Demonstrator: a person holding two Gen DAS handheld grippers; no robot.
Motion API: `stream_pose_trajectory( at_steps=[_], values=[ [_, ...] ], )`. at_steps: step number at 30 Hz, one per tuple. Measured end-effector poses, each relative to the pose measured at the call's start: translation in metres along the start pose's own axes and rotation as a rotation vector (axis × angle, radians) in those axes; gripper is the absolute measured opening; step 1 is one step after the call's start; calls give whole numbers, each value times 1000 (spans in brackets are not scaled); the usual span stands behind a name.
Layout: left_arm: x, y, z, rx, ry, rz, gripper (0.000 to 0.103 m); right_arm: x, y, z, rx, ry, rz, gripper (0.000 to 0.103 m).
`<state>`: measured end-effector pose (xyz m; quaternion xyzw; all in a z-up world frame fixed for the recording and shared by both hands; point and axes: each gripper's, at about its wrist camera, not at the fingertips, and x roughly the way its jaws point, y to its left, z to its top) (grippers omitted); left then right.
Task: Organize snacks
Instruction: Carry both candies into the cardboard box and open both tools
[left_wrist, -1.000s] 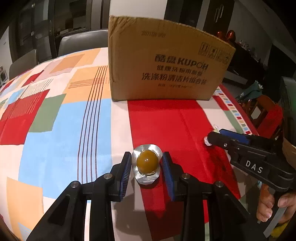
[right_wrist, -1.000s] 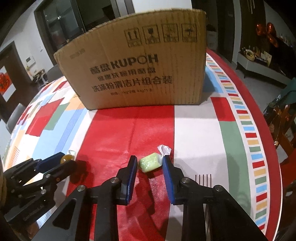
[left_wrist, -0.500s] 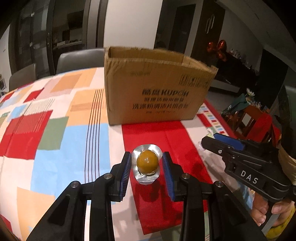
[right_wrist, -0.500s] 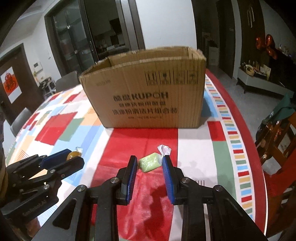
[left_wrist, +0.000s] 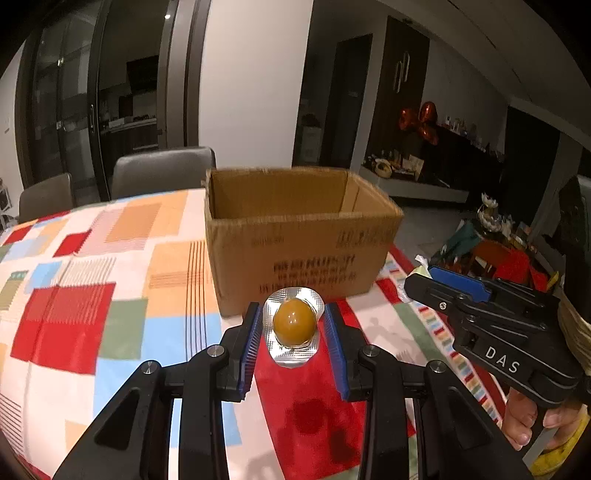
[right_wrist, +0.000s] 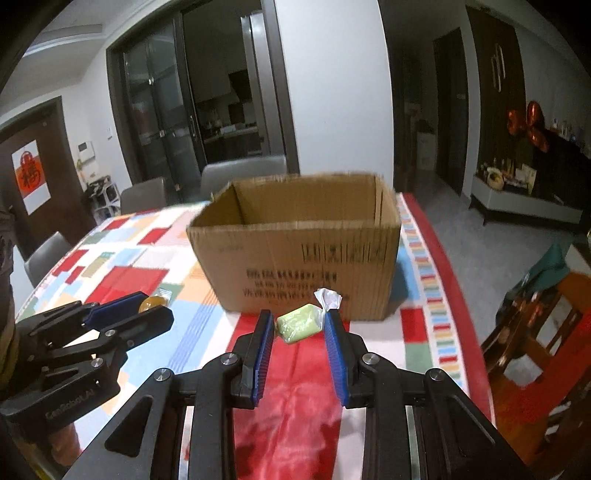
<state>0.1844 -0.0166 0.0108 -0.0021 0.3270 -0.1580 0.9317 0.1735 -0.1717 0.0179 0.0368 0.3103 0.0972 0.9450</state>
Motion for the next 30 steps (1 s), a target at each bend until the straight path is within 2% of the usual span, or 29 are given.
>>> stream_pose_trajectory(
  at_steps=[5,13,17,21,30],
  values=[
    [-5,3,25,15,-18,4,34,-4,3,27,-15,-39,5,30],
    [-2,6,65,59,-3,22,34,4,6,65,-45,-39,0,30],
    [2,4,84,95,8,33,34,11,2,85,-64,-25,-19,30],
    [6,8,105,88,22,19,34,18,-4,102,-64,-15,-40,30],
    [36,1,135,123,108,-7,34,41,-14,124,-50,63,-37,30]
  ],
)
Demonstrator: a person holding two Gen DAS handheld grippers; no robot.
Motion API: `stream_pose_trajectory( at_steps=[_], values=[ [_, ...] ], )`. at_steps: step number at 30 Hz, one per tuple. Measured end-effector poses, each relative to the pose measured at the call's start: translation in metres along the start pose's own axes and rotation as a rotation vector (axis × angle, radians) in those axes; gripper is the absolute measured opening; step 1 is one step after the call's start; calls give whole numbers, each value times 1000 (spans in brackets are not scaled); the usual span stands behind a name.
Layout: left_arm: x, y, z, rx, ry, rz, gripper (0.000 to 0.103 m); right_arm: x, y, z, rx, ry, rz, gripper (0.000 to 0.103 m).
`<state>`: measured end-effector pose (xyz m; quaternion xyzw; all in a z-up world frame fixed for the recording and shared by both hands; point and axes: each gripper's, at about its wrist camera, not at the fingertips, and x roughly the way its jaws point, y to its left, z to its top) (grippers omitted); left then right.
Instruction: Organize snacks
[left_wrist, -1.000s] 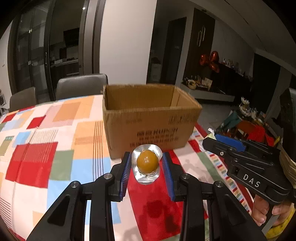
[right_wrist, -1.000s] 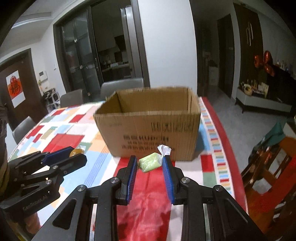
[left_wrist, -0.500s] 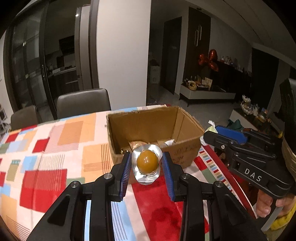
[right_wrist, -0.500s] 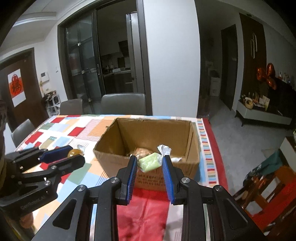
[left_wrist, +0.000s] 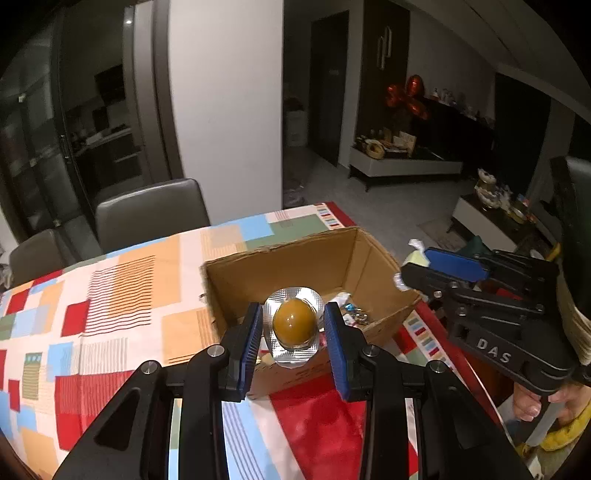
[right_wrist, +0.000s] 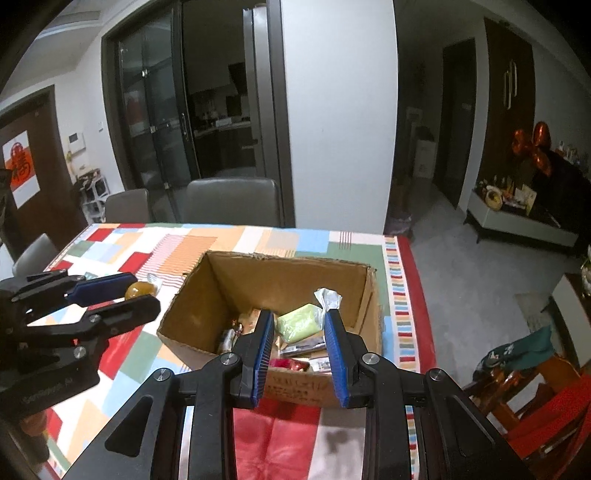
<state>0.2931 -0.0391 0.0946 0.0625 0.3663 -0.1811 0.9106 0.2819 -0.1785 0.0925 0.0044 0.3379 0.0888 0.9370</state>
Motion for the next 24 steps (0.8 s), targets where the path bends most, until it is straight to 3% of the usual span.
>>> stream_pose_trajectory(
  at_steps=[11,13,15,22,24],
  values=[
    [32,1,19,-31,65,36,35,26,-15,15,21,73,-57,30],
    [34,3,21,-38,64,64,44,31,-18,17,31,92,-69,34],
    [33,1,20,-30,51,73,52,35,-19,17,38,108,-73,48],
    [12,1,5,-19,-29,211,62,26,-17,7,41,104,-68,49],
    [3,1,-1,-26,-52,228,65,19,-13,3,24,89,-79,55]
  ],
)
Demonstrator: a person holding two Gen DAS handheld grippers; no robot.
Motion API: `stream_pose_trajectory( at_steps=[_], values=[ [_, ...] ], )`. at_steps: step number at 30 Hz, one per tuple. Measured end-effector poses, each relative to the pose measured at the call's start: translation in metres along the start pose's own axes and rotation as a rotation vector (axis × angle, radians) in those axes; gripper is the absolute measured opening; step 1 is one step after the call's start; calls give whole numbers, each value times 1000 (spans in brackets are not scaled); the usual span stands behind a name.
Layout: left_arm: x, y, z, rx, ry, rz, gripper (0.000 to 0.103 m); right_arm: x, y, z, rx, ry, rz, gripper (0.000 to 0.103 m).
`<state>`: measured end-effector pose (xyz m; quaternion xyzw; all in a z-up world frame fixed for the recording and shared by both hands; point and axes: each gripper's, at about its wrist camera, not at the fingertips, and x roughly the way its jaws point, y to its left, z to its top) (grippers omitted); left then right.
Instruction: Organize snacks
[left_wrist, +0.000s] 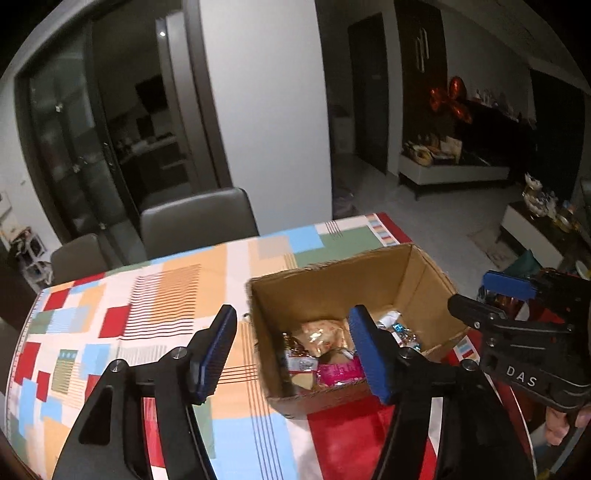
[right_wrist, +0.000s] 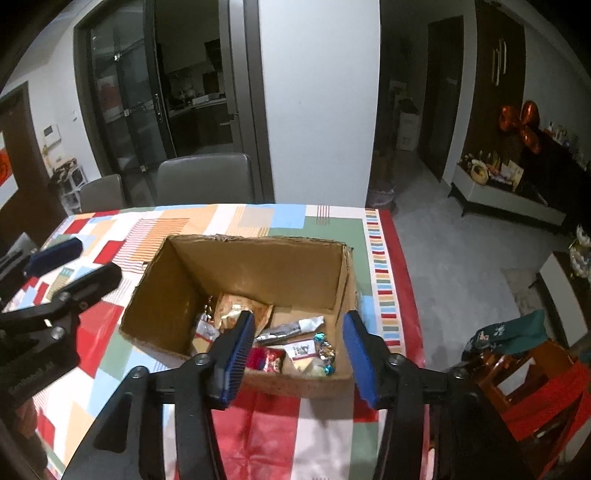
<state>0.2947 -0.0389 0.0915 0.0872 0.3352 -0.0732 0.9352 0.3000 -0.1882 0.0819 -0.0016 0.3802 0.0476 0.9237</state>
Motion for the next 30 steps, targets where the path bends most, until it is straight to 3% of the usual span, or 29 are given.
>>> stream_pose_trajectory(
  at_steps=[5,8,12,15,22,30],
  values=[
    [-27,7,-15,-27,-62,31,78,-23,7,-14,-12,-54,-4,58],
    [-42,10,-25,-42,-90,41,79,-41,10,-25,-14,-100,-10,67],
    [-63,11,-41,-51,-125,49,88,-61,14,-40,-14,-150,-18,71],
    [-80,8,-56,-51,-156,54,91,-77,15,-56,-8,-186,-21,77],
    [-111,-2,-86,-32,-228,78,97,-103,20,-92,-6,-236,-15,77],
    [-134,-6,-121,-63,-245,58,100,-131,24,-126,5,-297,-17,83]
  ],
)
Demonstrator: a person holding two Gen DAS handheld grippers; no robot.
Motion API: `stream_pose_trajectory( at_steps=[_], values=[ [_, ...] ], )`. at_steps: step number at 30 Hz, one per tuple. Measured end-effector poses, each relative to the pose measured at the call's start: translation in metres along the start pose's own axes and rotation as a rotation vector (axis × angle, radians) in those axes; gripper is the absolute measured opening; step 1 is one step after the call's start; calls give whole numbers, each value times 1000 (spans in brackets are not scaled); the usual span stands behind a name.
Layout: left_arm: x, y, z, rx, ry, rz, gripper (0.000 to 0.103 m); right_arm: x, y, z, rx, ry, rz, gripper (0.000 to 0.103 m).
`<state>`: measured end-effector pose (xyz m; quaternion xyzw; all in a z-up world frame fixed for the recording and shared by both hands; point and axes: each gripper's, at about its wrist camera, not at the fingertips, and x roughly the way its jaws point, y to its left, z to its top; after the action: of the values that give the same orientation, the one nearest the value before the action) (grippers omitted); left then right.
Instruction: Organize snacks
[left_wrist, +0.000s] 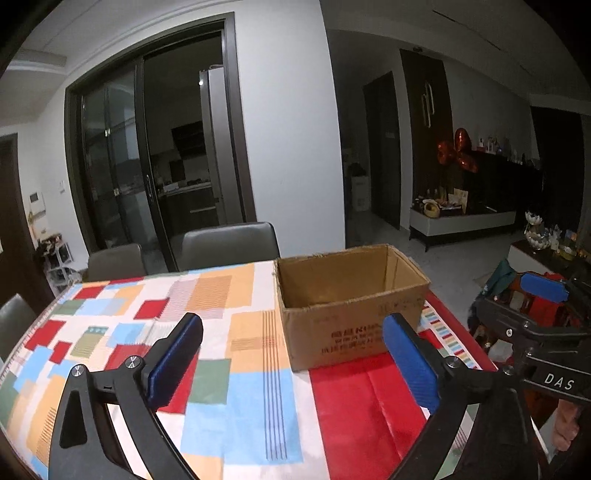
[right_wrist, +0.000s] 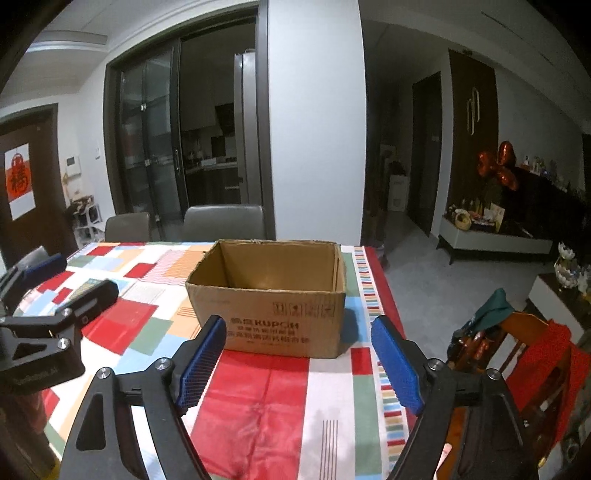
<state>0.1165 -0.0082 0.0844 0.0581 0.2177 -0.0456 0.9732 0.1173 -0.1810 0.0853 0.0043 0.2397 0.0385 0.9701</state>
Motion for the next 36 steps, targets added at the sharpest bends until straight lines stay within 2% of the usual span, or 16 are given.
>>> stream_pose_trajectory(
  at_steps=[3,11,19,36],
  values=[
    [-8,3,-8,-26,2,-13,103,-14,2,-6,-13,-26,-16,84],
    [-23,2,-24,-50,19,-22,103,-35,7,-16,-16,-58,-22,86],
    [-40,4,-33,-58,-15,-12,103,-42,9,-24,-4,-61,-16,87],
    [-50,6,-38,-75,-22,-34,103,-49,10,-33,-2,-66,-11,87]
  ],
)
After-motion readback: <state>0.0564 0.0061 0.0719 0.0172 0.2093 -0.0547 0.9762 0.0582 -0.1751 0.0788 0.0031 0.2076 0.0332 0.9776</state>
